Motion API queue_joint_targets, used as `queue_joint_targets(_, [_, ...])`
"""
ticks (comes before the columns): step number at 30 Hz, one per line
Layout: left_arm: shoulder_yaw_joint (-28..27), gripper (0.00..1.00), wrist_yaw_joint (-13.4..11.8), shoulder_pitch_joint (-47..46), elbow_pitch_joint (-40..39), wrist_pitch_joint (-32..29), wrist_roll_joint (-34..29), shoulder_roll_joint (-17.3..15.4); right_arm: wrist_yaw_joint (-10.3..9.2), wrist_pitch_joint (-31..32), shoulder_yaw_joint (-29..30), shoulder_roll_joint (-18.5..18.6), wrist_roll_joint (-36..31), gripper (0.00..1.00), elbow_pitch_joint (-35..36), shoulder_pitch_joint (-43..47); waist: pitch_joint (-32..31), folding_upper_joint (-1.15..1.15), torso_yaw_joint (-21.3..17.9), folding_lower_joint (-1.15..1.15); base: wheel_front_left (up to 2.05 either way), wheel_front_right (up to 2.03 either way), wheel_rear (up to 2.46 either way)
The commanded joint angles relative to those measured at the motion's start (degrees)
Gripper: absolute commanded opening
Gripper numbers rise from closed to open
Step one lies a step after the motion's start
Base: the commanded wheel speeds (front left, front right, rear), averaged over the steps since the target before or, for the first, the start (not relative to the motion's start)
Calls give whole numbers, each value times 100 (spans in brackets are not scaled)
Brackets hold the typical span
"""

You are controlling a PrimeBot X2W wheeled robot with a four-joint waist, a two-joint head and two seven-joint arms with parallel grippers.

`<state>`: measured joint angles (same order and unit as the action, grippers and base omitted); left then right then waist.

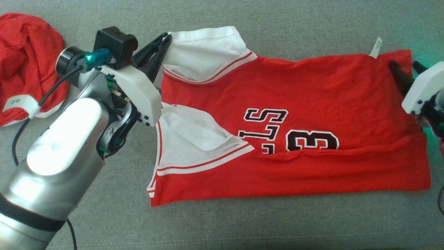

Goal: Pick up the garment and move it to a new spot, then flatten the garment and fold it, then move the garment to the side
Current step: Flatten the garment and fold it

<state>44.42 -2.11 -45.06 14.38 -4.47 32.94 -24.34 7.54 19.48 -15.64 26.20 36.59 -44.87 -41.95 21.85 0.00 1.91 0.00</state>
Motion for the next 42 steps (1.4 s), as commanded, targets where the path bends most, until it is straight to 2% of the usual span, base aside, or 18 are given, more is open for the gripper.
queue_joint_targets(1, [-258,0,-61,-165,-215,-9,57,-239,-5,38,-108,71,57,15,99,-160,3,0,-9,0,0,0,0])
queue_joint_targets(2, [-263,0,-75,-165,-236,-15,60,-248,-5,21,-142,82,69,0,73,-177,11,0,-16,0,0,0,0])
queue_joint_targets(12, [-341,0,-182,-254,-310,-18,59,-346,-5,-580,-264,152,84,0,-192,-477,257,0,-91,0,0,0,0])
queue_joint_targets(17, [-461,0,-260,-291,-98,126,132,-315,-5,-1201,-150,209,-39,0,-573,-682,265,0,-85,0,0,0,0])
queue_joint_targets(21, [-539,0,-277,-398,61,206,177,-265,-5,-1440,-94,169,-61,0,-749,-814,307,0,-64,0,0,0,0])
queue_joint_targets(31, [-697,0,-122,-1338,930,617,114,46,-5,-2412,1,90,-209,0,-1051,-1441,467,0,-72,0,0,0,0])
queue_joint_targets(34, [-729,0,-90,-1526,1292,815,114,181,-5,-2496,-3,7,-203,0,-1243,-1552,453,0,-77,0,0,0,0])
queue_joint_targets(38, [-634,0,17,-1502,1637,1084,83,335,-5,-2603,-118,-71,-76,0,-1266,-1486,298,0,-73,0,0,0,0])
queue_joint_targets(42, [-480,0,116,-1229,1647,1225,47,334,-5,-2667,-266,13,155,0,-1131,-1169,62,0,-43,0,0,0,0])
